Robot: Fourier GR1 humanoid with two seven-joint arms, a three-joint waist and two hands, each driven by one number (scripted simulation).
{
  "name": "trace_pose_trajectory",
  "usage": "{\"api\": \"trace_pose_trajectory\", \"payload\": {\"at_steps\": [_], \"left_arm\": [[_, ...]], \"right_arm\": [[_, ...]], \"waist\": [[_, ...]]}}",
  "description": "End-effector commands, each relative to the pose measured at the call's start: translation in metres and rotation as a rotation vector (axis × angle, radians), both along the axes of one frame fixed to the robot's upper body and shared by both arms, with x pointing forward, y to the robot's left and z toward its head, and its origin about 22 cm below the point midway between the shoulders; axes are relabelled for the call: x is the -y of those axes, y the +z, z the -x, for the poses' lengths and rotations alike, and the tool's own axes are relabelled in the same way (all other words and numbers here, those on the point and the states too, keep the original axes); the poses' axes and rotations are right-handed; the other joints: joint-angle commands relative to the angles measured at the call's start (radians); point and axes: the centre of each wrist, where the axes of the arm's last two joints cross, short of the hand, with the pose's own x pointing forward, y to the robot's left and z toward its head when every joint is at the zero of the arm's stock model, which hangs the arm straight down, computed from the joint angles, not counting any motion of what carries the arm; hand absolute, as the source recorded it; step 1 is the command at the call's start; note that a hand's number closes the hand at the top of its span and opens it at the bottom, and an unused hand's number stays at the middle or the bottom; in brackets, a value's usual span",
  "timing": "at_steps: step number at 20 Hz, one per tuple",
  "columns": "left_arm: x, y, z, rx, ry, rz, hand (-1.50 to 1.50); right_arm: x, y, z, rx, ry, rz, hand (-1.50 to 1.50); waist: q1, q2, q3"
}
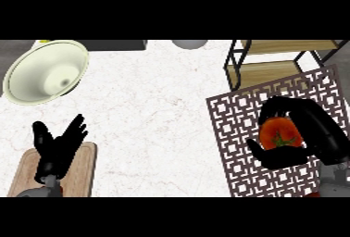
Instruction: Pick the tomato from the placemat and place it in the tiered shelf
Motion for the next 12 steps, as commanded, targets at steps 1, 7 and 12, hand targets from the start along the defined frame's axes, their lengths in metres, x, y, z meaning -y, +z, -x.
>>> {"api": "trace_pose_trajectory", "payload": {"at_steps": [1,7,12], "left_arm": [[-0.007,0.004,0.001,0.003,-0.014,-0.012,0.0],[-0.01,0.014,-0.004,0.014,-0.029,-0.007,0.0],[0.019,0.012,-0.008,0.0,-0.025,-0.018,0.0]], "right_arm": [[0.005,0.06,0.018,0.128,-0.111,-0.046,1.5],[0.038,0.136,0.021,0.18,-0.187,-0.062,1.5],[0.06,0.184,-0.003,0.179,-0.258,-0.092,1.5]], "waist": [[0.009,0.001,-0.001],[0.02,0.005,-0.001],[0.026,0.007,0.0]]}}
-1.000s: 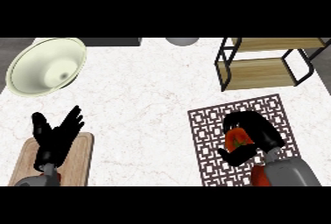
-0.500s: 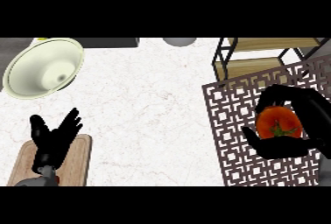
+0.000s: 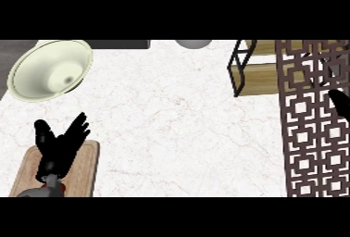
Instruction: Pick the tomato from the placemat and place it in the tiered shelf
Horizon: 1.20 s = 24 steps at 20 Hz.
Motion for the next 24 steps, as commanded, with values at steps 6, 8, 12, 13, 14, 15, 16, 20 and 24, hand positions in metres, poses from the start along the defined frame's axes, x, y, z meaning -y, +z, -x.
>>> {"api": "trace_pose_trajectory", "payload": {"at_steps": [6,8,12,13,14,15,16,20,24], "left_arm": [[-0.008,-0.002,-0.006,0.016,-0.004,-0.007,0.0],[0.004,-0.004,0.006,0.002,-0.006,0.022,0.0],[0.004,0.015,-0.011,0.012,-0.012,-0.003,0.0],[0.003,0.008,0.0,0.013,-0.026,0.023,0.0],[0.001,-0.01,-0.002,0.015,-0.033,0.018,0.0],[0.001,-0.016,-0.009,0.015,-0.006,0.007,0.0],[0.012,-0.02,0.003,0.02,-0.012,-0.005,0.0],[0.014,0.004,-0.008,0.013,-0.02,-0.017,0.0],[0.013,0.012,-0.015,0.011,-0.027,-0.006,0.0]], "right_arm": [[0.033,0.062,-0.047,0.04,-0.097,-0.078,1.5],[0.05,0.079,-0.054,0.043,-0.114,-0.114,1.5],[0.065,0.091,-0.075,0.044,-0.128,-0.071,1.5],[0.07,0.085,-0.085,0.041,-0.135,-0.07,1.5],[0.058,0.086,-0.095,0.027,-0.126,-0.055,1.5],[0.065,0.088,-0.092,0.022,-0.093,-0.051,1.5],[0.077,0.095,-0.094,0.008,-0.094,-0.079,1.5],[0.076,0.075,-0.124,-0.02,-0.061,0.014,1.5],[0.081,0.058,-0.147,-0.036,-0.056,0.033,1.5]], "waist": [[0.013,0.006,0.001],[0.019,0.006,0.001],[0.017,0.006,0.001],[0.023,0.008,0.001],[0.021,0.009,0.0],[0.012,0.008,0.0],[0.017,0.007,0.0],[0.027,0.01,0.001],[0.033,0.013,0.001]]}}
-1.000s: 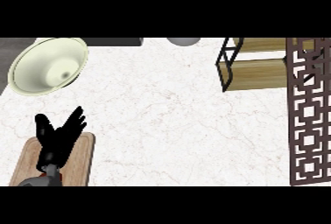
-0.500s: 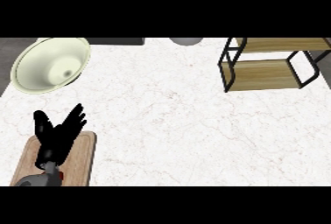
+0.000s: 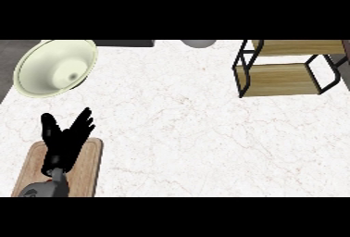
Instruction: Pick the tomato from the placemat and place it in the tiered shelf
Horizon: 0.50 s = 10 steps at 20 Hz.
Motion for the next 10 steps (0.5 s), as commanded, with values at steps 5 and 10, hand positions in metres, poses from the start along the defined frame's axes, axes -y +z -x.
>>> {"api": "trace_pose_trajectory", "payload": {"at_steps": [5,10], "left_arm": [[-0.001,-0.01,0.009,-0.005,-0.014,0.01,0.0],[-0.012,0.0,-0.006,0.013,-0.007,-0.022,0.0]], "right_arm": [[-0.008,-0.032,-0.043,0.013,-0.009,0.044,1.5],[0.003,-0.049,-0.052,0.015,-0.024,0.061,1.5]], "waist": [[0.008,0.002,0.0],[0.0,0.002,0.0]]}}
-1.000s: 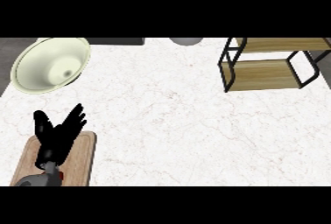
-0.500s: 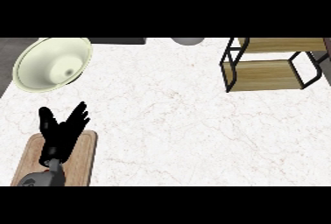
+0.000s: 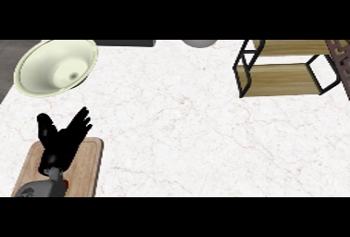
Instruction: Pick the tomato from the placemat and place it in the tiered shelf
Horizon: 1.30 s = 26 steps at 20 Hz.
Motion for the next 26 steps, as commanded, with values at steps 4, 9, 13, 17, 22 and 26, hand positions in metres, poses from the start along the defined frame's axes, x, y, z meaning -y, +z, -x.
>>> {"api": "trace_pose_trajectory", "payload": {"at_steps": [4,9,13,17,22,26], "left_arm": [[-0.001,-0.011,0.003,-0.005,-0.009,0.029,0.0],[0.004,-0.017,0.009,-0.015,-0.012,0.003,0.0],[0.012,-0.021,0.003,-0.008,-0.02,0.002,0.0],[-0.002,-0.016,0.003,0.008,0.001,0.003,0.0],[0.008,-0.006,-0.006,-0.003,-0.011,0.023,0.0],[0.012,-0.003,-0.006,0.007,-0.017,0.023,0.0]], "right_arm": [[-0.019,0.003,-0.017,0.034,0.002,0.004,1.5],[0.003,-0.015,-0.02,0.026,0.051,-0.004,1.5],[0.013,-0.019,-0.02,0.03,0.039,0.008,1.5],[0.015,-0.019,-0.019,0.017,0.033,0.123,1.5],[0.018,0.001,-0.019,0.052,-0.044,-0.217,-1.5],[0.017,-0.008,-0.021,0.066,-0.012,-0.367,-1.5]], "waist": [[-0.006,-0.003,0.0],[0.002,0.001,0.0],[0.007,0.005,0.0],[0.006,0.005,0.0],[0.005,0.003,0.001],[0.001,0.0,0.001]]}}
